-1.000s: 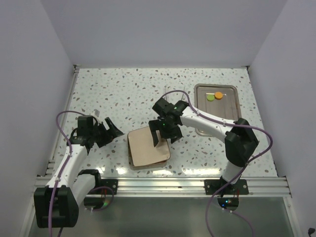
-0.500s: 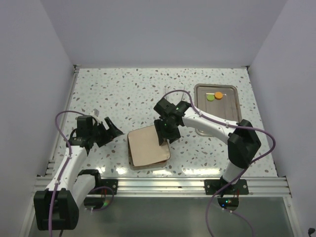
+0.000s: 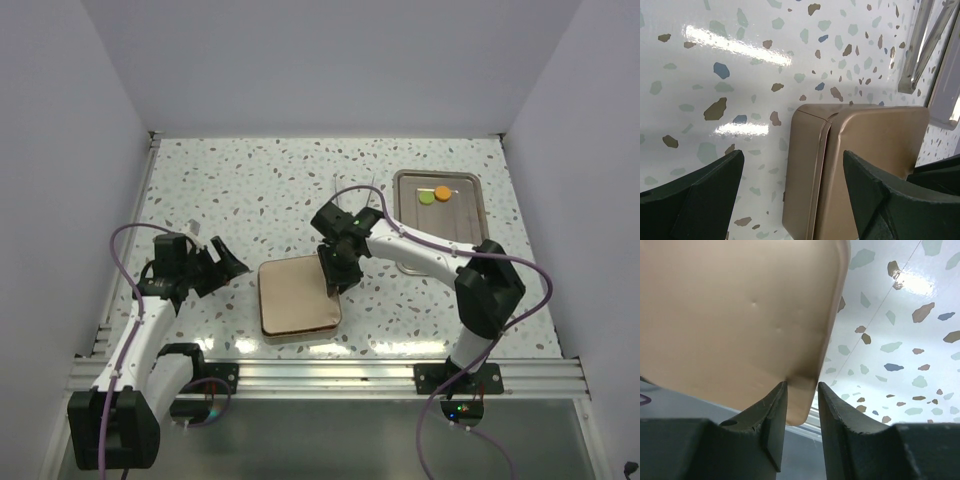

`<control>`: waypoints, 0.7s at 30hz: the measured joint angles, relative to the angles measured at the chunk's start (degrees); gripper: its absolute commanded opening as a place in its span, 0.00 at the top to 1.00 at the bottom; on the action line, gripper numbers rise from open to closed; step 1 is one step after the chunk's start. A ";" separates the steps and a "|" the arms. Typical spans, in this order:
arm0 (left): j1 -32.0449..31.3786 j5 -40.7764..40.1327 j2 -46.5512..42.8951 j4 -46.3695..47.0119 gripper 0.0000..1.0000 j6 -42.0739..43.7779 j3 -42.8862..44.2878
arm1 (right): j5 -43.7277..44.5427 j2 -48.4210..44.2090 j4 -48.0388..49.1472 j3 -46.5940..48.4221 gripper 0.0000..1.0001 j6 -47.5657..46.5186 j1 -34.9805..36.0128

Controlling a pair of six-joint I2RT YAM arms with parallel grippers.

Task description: Pack the cookies

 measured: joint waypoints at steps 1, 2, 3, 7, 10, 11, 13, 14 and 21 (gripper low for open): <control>0.00 0.00 0.00 -0.02 0.15 0.00 0.00 | 0.02 0.09 0.22 -0.17 0.66 0.00 0.02; 0.00 0.00 0.00 -0.04 0.15 0.00 0.00 | 0.00 0.11 0.42 -0.26 0.67 0.02 0.02; 0.00 0.00 0.00 -0.04 0.15 0.00 0.00 | -0.02 0.13 0.79 -0.44 0.67 0.02 0.02; -0.02 0.00 0.00 -0.07 0.15 0.00 0.00 | -0.04 0.13 1.55 -1.25 0.69 0.11 0.00; 0.00 0.00 0.00 -0.04 0.15 0.00 0.00 | -0.09 0.13 1.73 -1.70 0.69 0.35 0.00; 0.00 0.00 -0.02 -0.04 0.15 0.00 0.00 | -0.17 0.11 1.77 -1.73 0.70 0.39 0.00; 0.00 0.02 -0.04 -0.04 0.15 0.00 0.00 | -0.22 0.11 1.77 -1.79 0.71 0.44 0.00; -0.02 0.02 -0.09 -0.04 0.15 0.00 0.00 | -0.24 0.11 1.86 -1.88 0.71 0.46 0.02; 0.00 0.76 -0.87 0.00 0.15 0.00 0.00 | -0.66 -0.09 2.08 -2.36 0.73 1.07 1.14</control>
